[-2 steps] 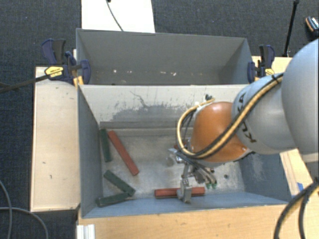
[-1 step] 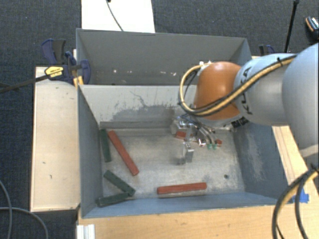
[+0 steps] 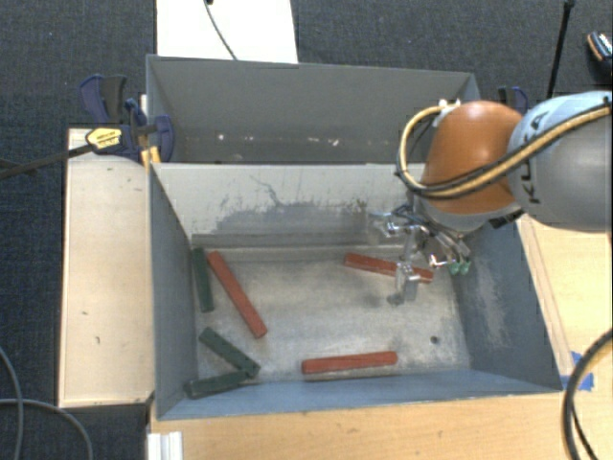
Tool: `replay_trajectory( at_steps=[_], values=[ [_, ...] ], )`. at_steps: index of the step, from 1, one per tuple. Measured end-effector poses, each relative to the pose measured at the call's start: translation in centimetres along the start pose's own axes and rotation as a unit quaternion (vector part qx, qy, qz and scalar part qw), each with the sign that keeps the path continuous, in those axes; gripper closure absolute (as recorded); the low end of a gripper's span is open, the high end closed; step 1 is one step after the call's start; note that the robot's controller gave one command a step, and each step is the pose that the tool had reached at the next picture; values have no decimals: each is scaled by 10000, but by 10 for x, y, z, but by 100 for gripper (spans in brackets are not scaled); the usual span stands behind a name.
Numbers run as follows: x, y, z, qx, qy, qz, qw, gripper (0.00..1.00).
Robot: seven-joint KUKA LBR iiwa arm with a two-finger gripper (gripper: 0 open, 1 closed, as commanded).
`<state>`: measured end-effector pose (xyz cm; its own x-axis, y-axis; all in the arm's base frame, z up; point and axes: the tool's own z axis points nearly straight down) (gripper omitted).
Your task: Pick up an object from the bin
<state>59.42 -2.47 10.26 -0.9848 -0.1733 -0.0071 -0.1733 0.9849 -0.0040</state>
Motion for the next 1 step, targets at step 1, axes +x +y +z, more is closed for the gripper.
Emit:
replay_trajectory(
  at_steps=[1],
  values=[
    [7, -24, 33, -18, 36, 276, 9996, 0]
  ],
)
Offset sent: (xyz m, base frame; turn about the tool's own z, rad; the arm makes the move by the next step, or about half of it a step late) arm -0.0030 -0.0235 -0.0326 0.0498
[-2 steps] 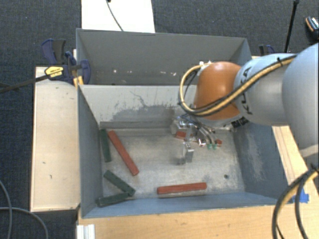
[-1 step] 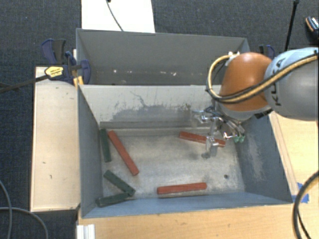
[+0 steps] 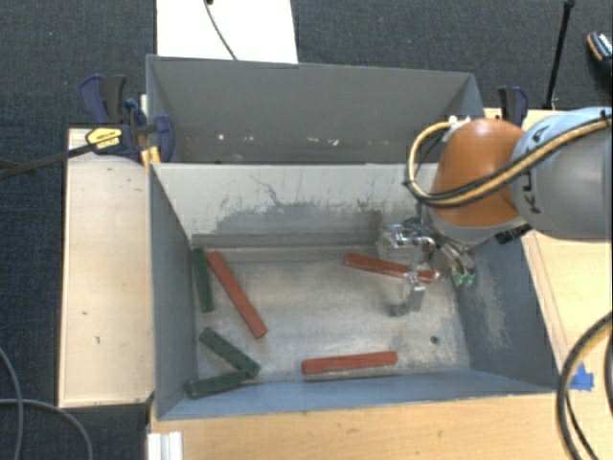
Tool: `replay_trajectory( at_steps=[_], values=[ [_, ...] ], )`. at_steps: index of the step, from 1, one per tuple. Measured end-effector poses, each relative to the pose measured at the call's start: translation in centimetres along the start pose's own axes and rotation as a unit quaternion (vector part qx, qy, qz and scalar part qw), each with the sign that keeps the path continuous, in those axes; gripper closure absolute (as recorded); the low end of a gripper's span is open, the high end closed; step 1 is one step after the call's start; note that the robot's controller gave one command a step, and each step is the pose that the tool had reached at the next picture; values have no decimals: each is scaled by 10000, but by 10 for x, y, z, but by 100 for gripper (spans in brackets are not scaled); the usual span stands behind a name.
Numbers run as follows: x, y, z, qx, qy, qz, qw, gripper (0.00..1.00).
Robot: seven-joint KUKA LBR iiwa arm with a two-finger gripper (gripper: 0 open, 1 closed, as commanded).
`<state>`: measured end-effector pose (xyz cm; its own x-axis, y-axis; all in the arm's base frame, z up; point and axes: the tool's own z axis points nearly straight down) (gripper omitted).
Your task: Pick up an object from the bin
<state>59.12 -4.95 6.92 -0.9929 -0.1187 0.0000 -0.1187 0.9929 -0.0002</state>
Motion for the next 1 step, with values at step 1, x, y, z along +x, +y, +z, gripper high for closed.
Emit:
replay_trajectory(
  at_steps=[1],
  values=[
    [10, -23, -1, -1, 1, 174, 9998, 0]
  ],
)
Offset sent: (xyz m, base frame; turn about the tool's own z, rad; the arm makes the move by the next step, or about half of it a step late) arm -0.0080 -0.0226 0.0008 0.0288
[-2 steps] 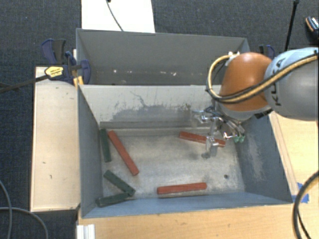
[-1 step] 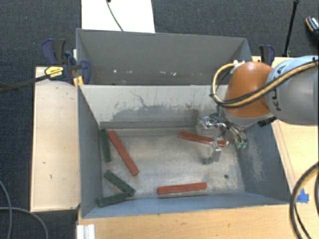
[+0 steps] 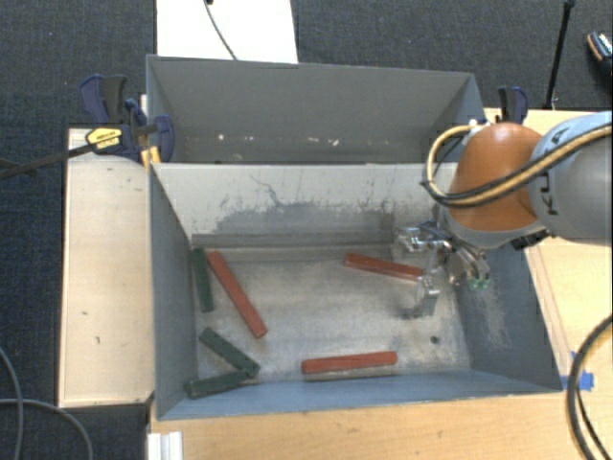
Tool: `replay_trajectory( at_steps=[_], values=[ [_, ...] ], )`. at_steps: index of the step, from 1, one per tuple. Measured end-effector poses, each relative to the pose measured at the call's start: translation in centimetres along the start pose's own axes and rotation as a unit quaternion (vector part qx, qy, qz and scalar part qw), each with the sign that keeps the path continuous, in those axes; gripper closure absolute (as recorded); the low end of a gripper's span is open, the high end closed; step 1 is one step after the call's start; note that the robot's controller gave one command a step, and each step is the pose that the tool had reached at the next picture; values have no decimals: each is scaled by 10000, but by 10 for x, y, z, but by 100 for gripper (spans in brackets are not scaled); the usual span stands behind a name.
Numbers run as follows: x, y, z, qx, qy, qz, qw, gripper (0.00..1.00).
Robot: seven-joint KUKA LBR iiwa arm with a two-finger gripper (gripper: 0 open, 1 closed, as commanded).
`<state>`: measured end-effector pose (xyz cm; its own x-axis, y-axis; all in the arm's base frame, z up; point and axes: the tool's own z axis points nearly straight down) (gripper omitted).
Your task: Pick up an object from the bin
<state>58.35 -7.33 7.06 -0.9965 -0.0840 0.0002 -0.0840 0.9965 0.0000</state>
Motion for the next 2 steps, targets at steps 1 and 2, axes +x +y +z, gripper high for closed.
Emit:
replay_trajectory(
  at_steps=[1, 2],
  values=[
    [0, 1, 0, -5, -2, 0, 10000, 100],
    [-3, 1, -85, 11, -58, 21, 10000, 100]
  ],
)
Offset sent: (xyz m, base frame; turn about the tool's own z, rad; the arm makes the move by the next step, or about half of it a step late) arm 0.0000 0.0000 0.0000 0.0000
